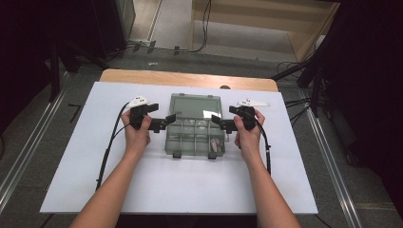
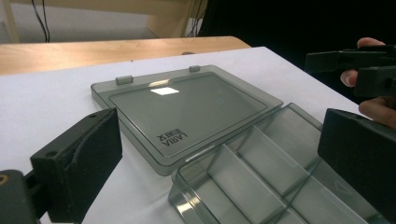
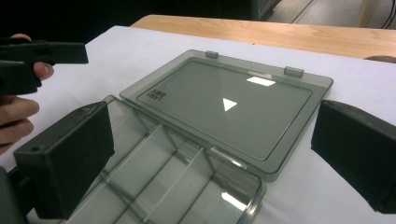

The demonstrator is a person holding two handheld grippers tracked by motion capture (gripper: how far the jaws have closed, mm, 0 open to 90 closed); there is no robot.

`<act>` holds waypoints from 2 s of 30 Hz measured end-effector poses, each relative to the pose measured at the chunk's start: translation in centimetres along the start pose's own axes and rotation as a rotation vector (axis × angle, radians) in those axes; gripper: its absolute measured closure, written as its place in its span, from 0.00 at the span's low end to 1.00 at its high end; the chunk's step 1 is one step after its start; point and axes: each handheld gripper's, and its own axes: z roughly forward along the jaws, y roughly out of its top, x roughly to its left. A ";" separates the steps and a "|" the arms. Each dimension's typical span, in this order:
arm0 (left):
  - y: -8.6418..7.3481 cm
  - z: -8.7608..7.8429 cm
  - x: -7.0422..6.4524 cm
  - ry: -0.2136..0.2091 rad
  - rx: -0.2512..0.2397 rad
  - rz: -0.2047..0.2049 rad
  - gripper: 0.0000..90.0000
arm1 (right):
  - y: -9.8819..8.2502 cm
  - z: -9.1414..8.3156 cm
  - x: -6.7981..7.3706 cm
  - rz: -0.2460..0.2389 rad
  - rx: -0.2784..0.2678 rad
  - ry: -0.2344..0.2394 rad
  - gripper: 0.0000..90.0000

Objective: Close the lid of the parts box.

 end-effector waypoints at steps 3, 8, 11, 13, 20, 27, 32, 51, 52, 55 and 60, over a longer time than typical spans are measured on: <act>0.1 0.5 0.4 0.010 0.010 -0.020 0.03 | 0.2 0.4 -0.7 0.016 0.009 -0.005 0.00; 0.3 1.4 0.9 0.021 0.024 -0.054 0.06 | 0.3 1.1 -1.5 0.045 0.030 0.000 0.00; 0.6 1.9 1.2 0.035 0.036 -0.069 0.09 | 0.2 1.5 -1.9 0.058 0.045 0.010 0.00; 0.8 2.2 1.4 0.042 0.047 -0.084 0.14 | 0.1 1.8 -2.2 0.079 0.052 0.021 0.00; 0.7 3.8 1.9 0.065 0.116 -0.141 0.23 | 0.1 3.0 -3.2 0.155 0.084 0.028 0.07; 0.2 4.5 2.4 0.096 0.155 -0.201 0.33 | 0.0 4.0 -3.7 0.187 0.122 -0.012 0.19; -0.1 4.9 2.3 0.097 0.170 -0.214 0.34 | -0.6 4.6 -4.0 0.201 0.162 -0.036 0.32; -0.6 6.2 2.4 0.099 0.216 -0.318 0.41 | -1.4 5.3 -4.7 0.267 0.188 -0.019 0.49; -0.6 6.2 2.4 0.102 0.219 -0.323 0.42 | -1.5 5.3 -4.8 0.282 0.182 -0.003 0.50; -0.6 6.1 2.5 0.112 0.217 -0.334 0.50 | -1.4 5.1 -4.8 0.280 0.173 -0.015 0.55; -0.3 5.5 2.7 0.104 0.183 -0.313 0.60 | -1.2 4.5 -4.8 0.263 0.142 -0.030 0.65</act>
